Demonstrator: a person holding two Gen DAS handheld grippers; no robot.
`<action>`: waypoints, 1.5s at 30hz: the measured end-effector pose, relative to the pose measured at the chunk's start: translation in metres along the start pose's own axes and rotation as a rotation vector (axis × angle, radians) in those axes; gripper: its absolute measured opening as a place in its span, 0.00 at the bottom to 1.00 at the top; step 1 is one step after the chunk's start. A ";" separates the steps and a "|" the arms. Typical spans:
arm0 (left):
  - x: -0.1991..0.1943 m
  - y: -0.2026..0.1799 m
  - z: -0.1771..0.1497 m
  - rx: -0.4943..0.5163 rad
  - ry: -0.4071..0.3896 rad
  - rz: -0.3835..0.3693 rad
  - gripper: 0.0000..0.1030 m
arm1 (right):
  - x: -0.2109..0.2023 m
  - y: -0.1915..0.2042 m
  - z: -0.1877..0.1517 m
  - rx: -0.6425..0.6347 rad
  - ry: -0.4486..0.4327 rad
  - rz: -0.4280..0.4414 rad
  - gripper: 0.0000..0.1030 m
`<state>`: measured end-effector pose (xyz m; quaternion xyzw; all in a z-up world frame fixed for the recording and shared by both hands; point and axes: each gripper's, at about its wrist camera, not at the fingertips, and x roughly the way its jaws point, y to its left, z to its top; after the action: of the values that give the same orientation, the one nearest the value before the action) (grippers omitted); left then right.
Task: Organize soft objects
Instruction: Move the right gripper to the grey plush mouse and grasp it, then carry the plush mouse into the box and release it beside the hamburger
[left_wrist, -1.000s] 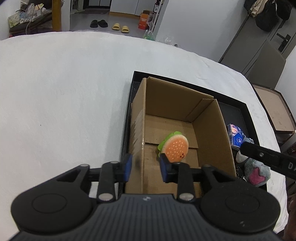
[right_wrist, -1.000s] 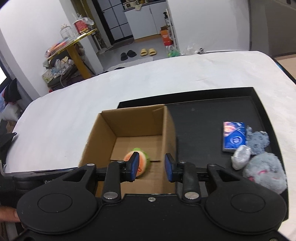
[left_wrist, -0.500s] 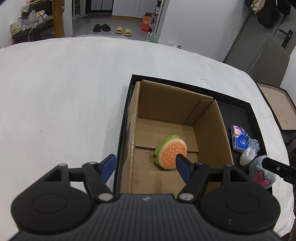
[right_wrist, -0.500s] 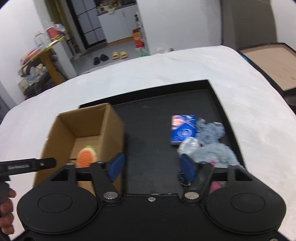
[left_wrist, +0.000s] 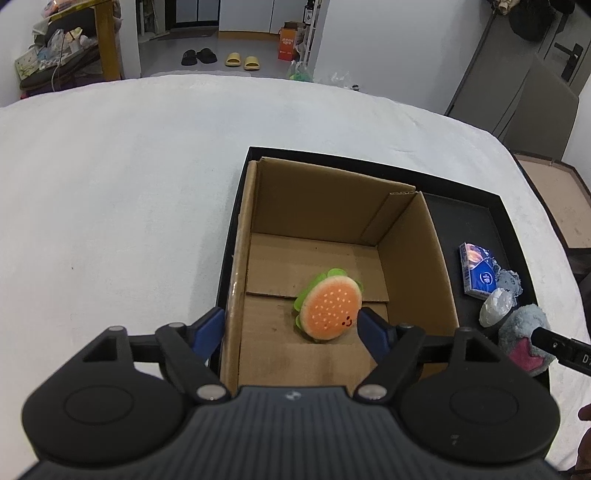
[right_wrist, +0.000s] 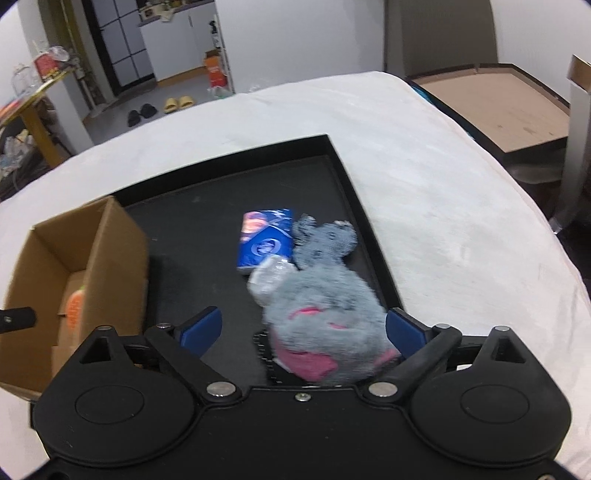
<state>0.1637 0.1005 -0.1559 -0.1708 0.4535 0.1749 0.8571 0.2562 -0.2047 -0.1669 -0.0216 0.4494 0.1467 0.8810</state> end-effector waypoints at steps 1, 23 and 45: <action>0.000 -0.001 0.000 0.005 -0.001 0.005 0.76 | 0.003 -0.002 -0.001 0.001 0.005 -0.009 0.96; 0.005 -0.005 0.002 0.010 0.004 0.016 0.77 | 0.027 -0.008 -0.008 -0.044 0.049 -0.043 0.64; -0.007 0.015 -0.002 -0.021 -0.034 -0.026 0.76 | -0.013 0.042 0.021 -0.107 -0.074 0.045 0.64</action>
<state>0.1518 0.1113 -0.1528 -0.1825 0.4348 0.1715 0.8650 0.2540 -0.1638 -0.1401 -0.0530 0.4084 0.1908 0.8911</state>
